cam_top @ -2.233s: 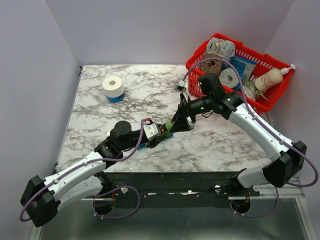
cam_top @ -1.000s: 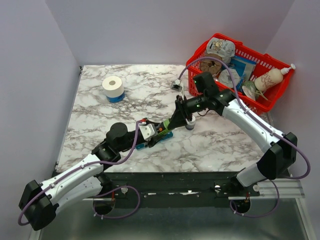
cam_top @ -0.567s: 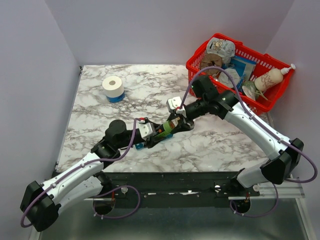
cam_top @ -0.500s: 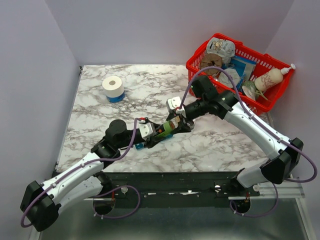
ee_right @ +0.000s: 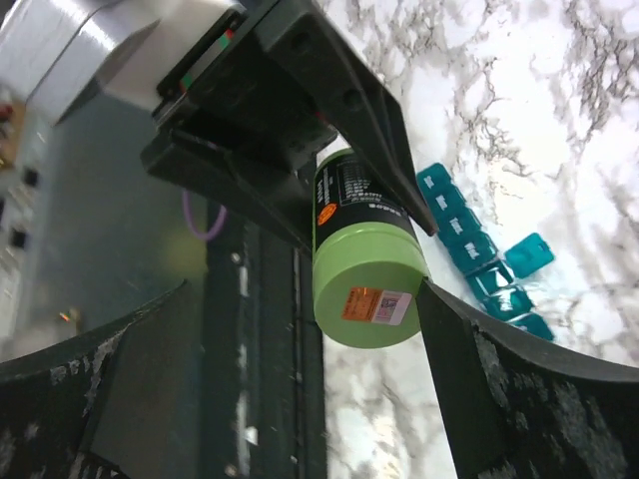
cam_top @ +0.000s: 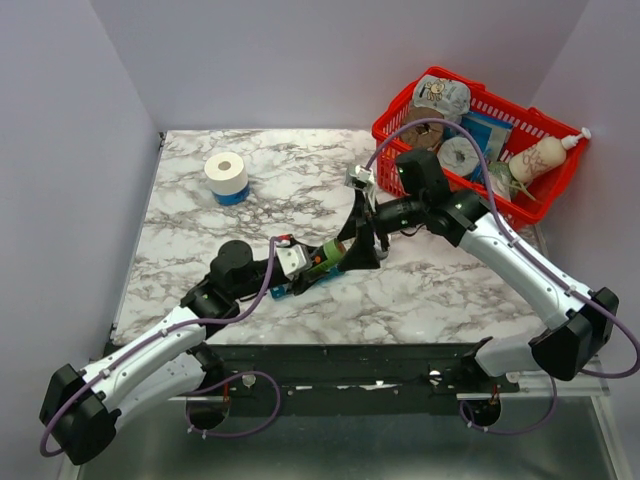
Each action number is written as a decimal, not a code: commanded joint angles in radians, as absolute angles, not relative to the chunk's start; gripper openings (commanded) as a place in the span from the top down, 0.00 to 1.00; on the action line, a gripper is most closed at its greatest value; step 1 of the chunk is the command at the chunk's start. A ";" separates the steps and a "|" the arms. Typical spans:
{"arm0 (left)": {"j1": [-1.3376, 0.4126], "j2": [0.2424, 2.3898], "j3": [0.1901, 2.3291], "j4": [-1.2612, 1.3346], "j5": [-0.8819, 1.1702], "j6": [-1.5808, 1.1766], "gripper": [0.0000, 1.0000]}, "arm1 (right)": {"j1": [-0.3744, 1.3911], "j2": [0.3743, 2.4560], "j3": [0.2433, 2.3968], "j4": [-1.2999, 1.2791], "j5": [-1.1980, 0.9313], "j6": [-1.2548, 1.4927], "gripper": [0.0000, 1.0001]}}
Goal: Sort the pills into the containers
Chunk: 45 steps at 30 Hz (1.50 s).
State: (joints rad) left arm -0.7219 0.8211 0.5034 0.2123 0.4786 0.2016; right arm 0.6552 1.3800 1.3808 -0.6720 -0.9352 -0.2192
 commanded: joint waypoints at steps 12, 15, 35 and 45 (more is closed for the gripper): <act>-0.724 0.798 0.483 0.347 0.383 0.183 1.00 | 0.624 1.469 1.292 -0.446 -0.945 0.282 0.06; -0.724 0.792 0.483 0.344 0.383 0.183 1.00 | 0.621 1.476 1.292 -0.460 -0.901 0.258 0.05; -0.724 0.787 0.471 0.348 0.382 0.183 1.00 | 0.612 1.488 1.322 -0.450 -0.960 0.259 0.24; -0.723 0.790 0.483 0.293 0.454 0.192 1.00 | 0.612 1.522 1.364 -0.422 -1.173 0.166 0.77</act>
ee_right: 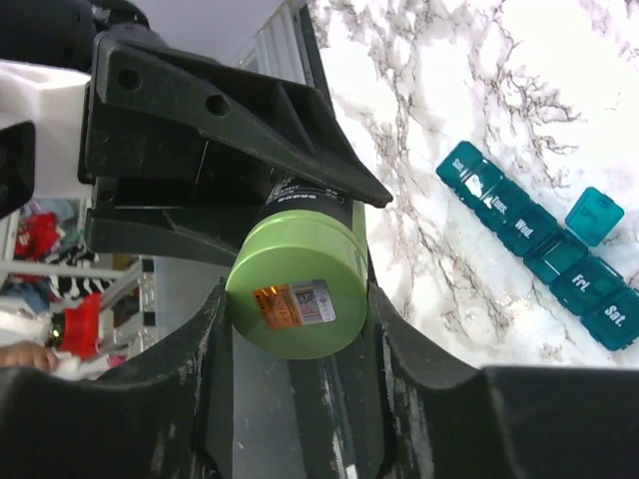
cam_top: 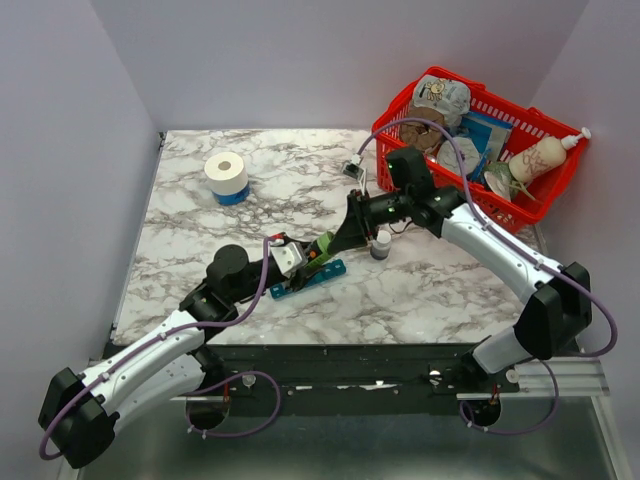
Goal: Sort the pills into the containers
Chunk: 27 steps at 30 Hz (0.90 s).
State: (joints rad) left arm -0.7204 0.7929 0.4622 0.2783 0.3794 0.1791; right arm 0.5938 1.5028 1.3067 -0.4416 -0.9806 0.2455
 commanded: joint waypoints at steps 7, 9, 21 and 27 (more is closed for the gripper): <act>-0.713 0.813 0.506 0.201 0.626 0.179 1.00 | 0.629 1.508 1.543 -0.925 -1.140 -0.933 0.77; -0.713 0.813 0.511 0.190 0.635 0.179 1.00 | 0.632 1.497 1.528 -0.927 -1.106 -1.115 0.77; -0.712 0.816 0.528 0.192 0.569 0.218 1.00 | 0.630 1.447 1.499 -0.760 -1.043 -0.672 0.00; -0.712 0.798 0.519 0.228 0.520 0.216 1.00 | 0.621 1.437 1.444 -0.660 -1.052 -0.217 0.00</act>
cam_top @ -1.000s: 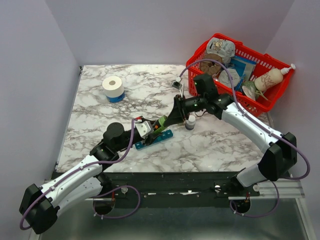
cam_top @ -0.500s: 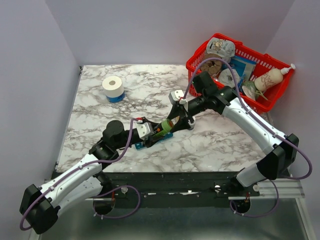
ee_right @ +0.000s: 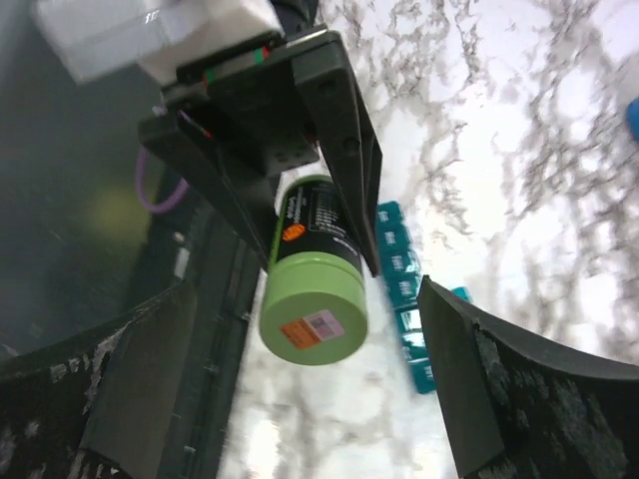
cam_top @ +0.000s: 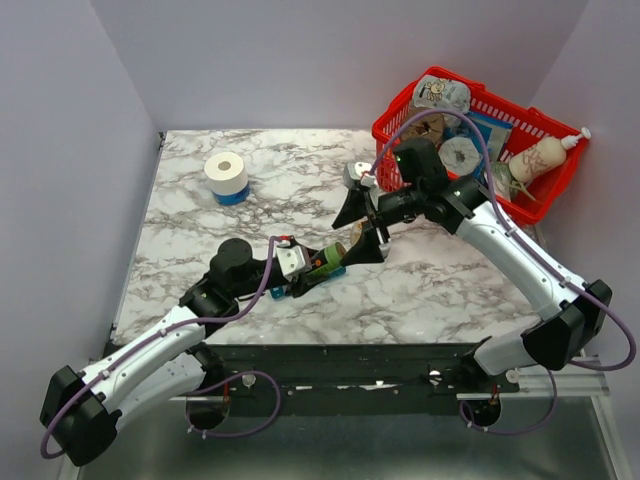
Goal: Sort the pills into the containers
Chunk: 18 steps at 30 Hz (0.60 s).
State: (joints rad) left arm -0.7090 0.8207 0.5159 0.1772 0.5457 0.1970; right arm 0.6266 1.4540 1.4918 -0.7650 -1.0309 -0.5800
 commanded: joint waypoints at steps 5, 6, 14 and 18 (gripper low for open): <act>-0.712 0.793 0.508 0.265 0.496 0.201 1.00 | 0.623 1.450 1.348 -0.575 -1.057 0.032 0.00; -0.712 0.795 0.503 0.276 0.492 0.198 1.00 | 0.623 1.456 1.342 -0.574 -1.058 0.064 0.00; -0.712 0.787 0.494 0.285 0.482 0.189 1.00 | 0.623 1.482 1.328 -0.523 -1.071 0.152 0.04; -0.712 0.792 0.491 0.281 0.483 0.190 1.00 | 0.623 1.489 1.342 -0.500 -1.075 0.173 0.13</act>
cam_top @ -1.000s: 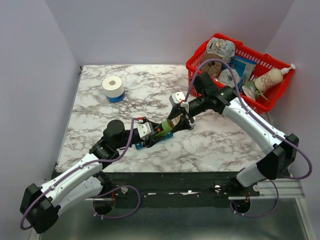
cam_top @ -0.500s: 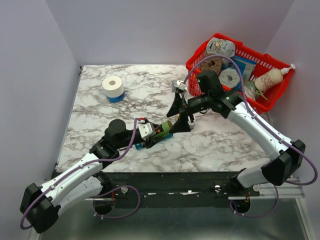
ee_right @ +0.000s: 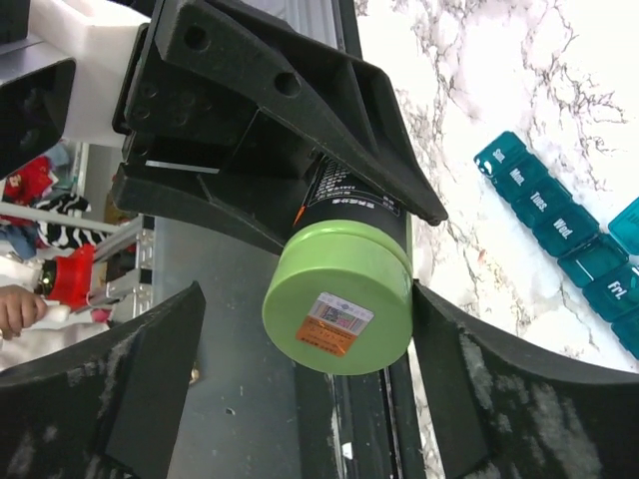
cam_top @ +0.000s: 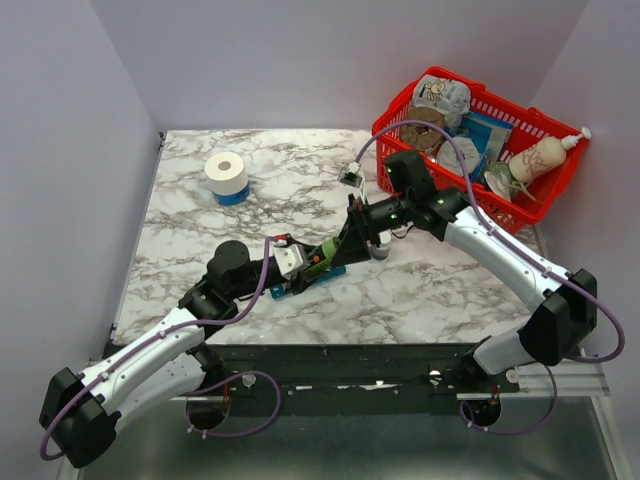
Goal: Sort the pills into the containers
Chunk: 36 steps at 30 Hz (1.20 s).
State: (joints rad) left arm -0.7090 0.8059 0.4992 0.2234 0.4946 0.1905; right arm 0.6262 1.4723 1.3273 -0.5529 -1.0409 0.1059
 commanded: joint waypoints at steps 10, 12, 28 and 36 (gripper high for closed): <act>-0.710 0.787 0.489 0.252 0.509 0.196 1.00 | 0.623 1.511 1.417 -0.575 -1.071 0.011 0.99; -0.709 0.787 0.488 0.239 0.541 0.196 1.00 | 0.623 1.516 1.457 -0.658 -1.092 -0.178 0.99; -0.704 0.836 0.506 0.236 0.633 0.172 1.00 | 0.695 1.605 1.796 -1.247 -0.841 -1.532 0.94; -0.704 0.896 0.531 0.256 0.680 0.166 1.00 | 0.758 1.575 1.767 -1.213 -0.669 -1.649 0.94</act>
